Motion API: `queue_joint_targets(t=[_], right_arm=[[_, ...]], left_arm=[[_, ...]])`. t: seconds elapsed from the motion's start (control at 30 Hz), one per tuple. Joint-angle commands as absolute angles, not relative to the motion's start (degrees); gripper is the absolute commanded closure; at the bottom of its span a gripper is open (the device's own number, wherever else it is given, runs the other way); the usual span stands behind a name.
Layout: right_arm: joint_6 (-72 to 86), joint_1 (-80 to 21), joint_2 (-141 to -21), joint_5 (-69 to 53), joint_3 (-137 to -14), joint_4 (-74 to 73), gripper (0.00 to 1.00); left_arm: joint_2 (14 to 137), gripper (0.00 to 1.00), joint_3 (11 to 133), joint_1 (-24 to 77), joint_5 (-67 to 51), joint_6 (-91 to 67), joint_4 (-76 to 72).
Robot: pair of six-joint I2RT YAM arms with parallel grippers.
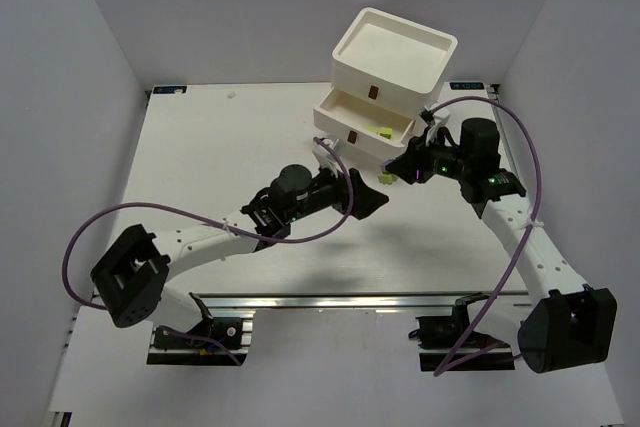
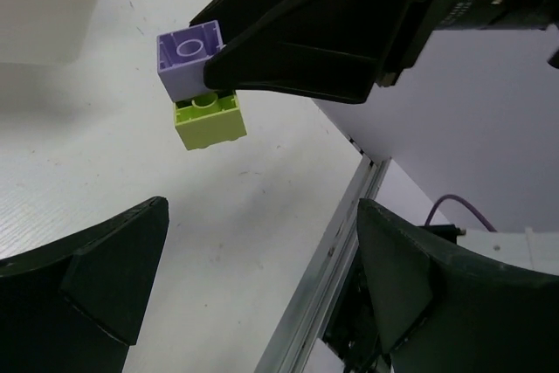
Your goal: Sort the legos into containers by color
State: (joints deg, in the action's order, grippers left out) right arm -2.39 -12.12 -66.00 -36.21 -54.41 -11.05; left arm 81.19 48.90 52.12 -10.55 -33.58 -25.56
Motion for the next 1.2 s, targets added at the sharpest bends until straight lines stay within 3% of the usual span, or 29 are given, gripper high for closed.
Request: queue_joint_targets(t=[0.0, 0.17, 0.47, 0.8, 1.03, 1.17], right_arm=[[4.3, -13.27, -63.55, -31.21, -53.79, -4.22, 1.0], [6.5, -13.8, -62.14, -29.62, -52.82, -3.08, 1.0], [8.61, -14.33, -60.91, -30.67, -51.68, -3.08, 1.0], [11.25, -14.41, -60.47, -30.24, -51.86, -3.25, 1.0], [13.18, -14.24, -60.64, -30.67, -51.86, -2.81, 1.0], [13.8, -14.24, -60.91, -31.11, -51.59, -2.81, 1.0]], left_arm=[[82.35, 0.02, 52.03, 53.78, -3.09, -34.45, -25.32], [83.58, 0.02, 53.7, 54.93, 5.43, -34.01, -23.2], [86.83, 0.02, 57.56, 54.93, 9.32, -33.22, -22.76], [89.65, 0.15, 59.85, 54.93, 7.65, -34.54, -22.76], [90.79, 0.35, 60.64, 54.93, 6.51, -34.8, -23.46], [91.23, 0.61, 61.26, 54.93, 5.71, -34.72, -24.26]])
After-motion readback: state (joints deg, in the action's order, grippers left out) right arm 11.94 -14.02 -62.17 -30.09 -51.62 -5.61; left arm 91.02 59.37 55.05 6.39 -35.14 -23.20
